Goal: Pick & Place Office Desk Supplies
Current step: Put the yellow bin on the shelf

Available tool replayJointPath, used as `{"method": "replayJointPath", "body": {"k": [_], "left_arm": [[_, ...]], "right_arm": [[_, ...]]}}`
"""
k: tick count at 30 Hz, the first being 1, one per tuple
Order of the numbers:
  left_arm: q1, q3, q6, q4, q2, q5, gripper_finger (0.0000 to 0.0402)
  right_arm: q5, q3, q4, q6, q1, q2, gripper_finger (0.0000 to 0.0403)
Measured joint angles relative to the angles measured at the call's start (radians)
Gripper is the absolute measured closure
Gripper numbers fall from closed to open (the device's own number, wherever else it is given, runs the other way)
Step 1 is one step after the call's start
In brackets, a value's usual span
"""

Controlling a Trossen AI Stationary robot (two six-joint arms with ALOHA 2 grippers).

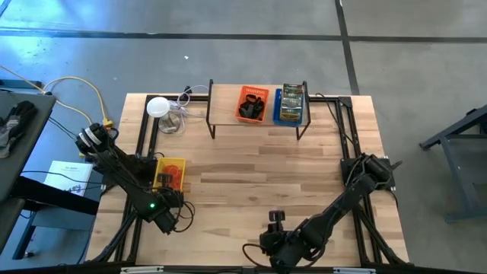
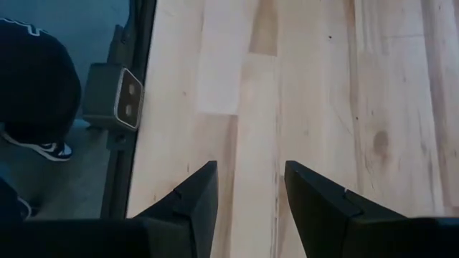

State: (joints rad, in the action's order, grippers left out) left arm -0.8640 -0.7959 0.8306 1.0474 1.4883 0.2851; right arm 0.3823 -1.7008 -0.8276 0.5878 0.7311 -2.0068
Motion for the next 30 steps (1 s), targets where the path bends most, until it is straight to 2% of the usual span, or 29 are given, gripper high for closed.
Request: {"method": "replayJointPath", "body": {"k": [7,15,19,24,30], "left_arm": [[0.000,-0.025,-0.015,-0.004,0.008,-0.018,0.0400],[0.060,-0.239,-0.173,0.063,0.008,-0.026,0.0401],[0.143,-0.374,-0.236,0.191,0.008,-0.025,0.0401],[0.297,-0.534,-0.260,0.354,0.008,-0.025,0.0401],[0.483,-0.670,-0.497,0.384,0.009,-0.029,0.0401]], "right_arm": [[-0.016,0.000,-0.009,-0.008,0.000,0.000,0.0253],[-0.015,0.000,-0.030,-0.008,-0.001,0.000,0.0253],[-0.015,0.000,-0.030,-0.008,-0.001,0.000,0.0253],[-0.015,0.000,-0.039,-0.006,-0.001,0.000,0.0253],[0.017,0.000,-0.094,-0.005,-0.001,0.000,0.0253]]}}
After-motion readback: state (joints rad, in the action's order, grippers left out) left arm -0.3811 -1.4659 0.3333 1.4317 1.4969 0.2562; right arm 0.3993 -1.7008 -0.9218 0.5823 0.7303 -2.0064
